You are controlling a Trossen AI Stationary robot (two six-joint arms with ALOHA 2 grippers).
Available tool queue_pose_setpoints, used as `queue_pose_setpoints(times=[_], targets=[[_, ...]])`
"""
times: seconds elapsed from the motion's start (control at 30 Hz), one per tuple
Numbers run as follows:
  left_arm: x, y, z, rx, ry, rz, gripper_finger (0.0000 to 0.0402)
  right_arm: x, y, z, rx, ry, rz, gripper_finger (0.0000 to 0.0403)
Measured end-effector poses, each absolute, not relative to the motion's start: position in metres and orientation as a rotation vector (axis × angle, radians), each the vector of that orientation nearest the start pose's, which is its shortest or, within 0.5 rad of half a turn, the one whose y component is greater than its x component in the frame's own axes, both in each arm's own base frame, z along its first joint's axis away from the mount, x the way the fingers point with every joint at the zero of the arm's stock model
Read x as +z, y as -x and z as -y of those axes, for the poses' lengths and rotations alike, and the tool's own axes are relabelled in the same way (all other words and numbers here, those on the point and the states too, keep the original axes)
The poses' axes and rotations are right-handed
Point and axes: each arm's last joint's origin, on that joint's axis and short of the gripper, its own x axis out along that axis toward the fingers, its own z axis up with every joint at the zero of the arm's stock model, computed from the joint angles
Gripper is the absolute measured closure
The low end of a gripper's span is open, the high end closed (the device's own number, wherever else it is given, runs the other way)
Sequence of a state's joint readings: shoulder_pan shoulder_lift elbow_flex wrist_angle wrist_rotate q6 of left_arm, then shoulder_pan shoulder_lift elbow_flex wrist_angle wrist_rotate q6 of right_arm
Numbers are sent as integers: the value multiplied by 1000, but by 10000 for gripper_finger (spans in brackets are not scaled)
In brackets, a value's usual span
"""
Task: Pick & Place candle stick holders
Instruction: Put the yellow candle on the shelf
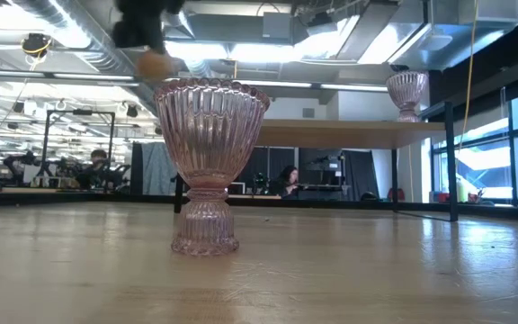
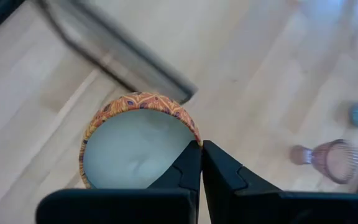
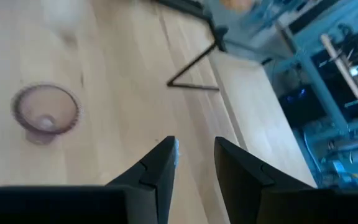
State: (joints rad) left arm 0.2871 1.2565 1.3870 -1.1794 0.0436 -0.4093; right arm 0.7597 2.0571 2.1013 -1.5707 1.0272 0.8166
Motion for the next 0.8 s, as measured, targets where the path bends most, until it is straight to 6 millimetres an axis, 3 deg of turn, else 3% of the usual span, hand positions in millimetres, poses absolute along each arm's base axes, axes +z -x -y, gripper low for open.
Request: queue_pose_setpoints(times=[0.17,0.3,0.47,0.6,0.8], targets=[[370,-265,-70,284,503,-1043,399,313,-275,-275,-545,403,-643,288],[375,-301,-86,232,443,-1133,399,278,-253,-288,-601,310,-523,288],[381,-338,-115,198,396,-1181,399,226,-230,-285,-671,163,-439,288],[378,-360,-138,143,392,-1180,399,200,-225,-280,-691,95,-411,288],[345,-381,-151,-5,340,-1234,399,192,-235,-282,-663,114,-430,288]])
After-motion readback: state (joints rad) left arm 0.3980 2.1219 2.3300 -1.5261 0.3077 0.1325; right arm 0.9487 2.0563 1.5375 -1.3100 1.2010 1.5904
